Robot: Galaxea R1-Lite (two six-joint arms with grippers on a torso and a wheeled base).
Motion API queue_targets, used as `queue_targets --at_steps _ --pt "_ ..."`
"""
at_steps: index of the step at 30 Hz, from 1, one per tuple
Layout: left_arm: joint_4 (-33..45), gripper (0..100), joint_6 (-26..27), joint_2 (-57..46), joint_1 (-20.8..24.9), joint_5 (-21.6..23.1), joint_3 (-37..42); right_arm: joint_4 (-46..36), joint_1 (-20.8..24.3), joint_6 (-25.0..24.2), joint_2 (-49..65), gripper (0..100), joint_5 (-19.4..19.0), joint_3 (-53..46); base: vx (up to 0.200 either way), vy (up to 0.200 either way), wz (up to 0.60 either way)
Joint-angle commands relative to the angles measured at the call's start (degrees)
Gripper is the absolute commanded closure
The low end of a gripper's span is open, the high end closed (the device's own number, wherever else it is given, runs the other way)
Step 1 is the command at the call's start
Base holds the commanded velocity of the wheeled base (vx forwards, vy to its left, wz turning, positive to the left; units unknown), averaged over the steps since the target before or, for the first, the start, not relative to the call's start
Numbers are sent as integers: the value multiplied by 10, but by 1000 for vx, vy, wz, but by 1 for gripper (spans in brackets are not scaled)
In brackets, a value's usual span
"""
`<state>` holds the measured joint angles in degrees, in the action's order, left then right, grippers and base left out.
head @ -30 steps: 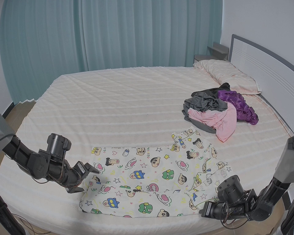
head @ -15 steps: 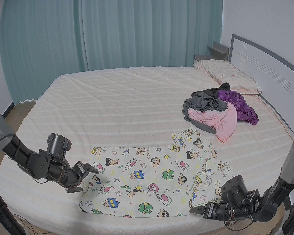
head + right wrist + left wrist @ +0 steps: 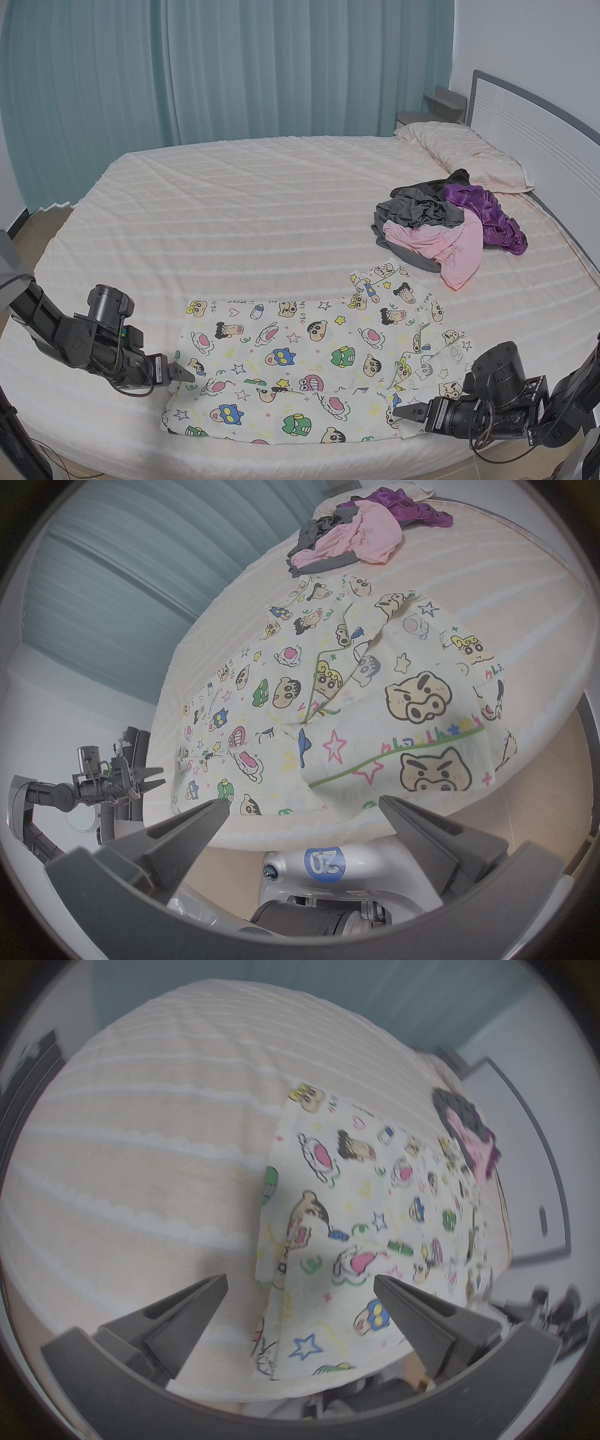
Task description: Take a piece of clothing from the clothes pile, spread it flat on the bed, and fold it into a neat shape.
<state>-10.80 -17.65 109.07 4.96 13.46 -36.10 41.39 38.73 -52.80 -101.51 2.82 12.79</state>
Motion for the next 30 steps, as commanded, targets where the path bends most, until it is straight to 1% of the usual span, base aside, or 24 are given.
queue_targets --at_steps 1,2,4,5,6,9,20,21,26,30 --pt "0 0 133 37 -59 121 30 1 -6 4 4 0 1 0 0 0 0" --pt "0 0 150 35 -65 145 35 1 -7 4 4 0 1 0 0 0 0" --pt "0 0 174 37 -69 166 38 2 -11 6 4 0 1 0 0 0 0" --pt "0 0 174 37 -69 166 38 2 -11 6 4 0 1 0 0 0 0" --pt "2 0 189 37 -69 171 43 2 -14 10 4 0 0 0 0 0 0" --pt "1 0 211 38 -69 171 52 4 -14 12 3 0 0 0 0 0 0" --pt "-1 0 224 38 -68 175 70 4 -14 12 3 0 0 0 0 0 0" --pt "-1 100 225 39 -68 175 71 4 -14 12 3 0 0 0 0 0 0" --pt "3 100 231 39 -69 171 75 4 -14 12 3 0 -1 0 0 0 0" --pt "1 100 233 33 -70 164 102 3 -13 12 2 0 -2 0 0 0 0"
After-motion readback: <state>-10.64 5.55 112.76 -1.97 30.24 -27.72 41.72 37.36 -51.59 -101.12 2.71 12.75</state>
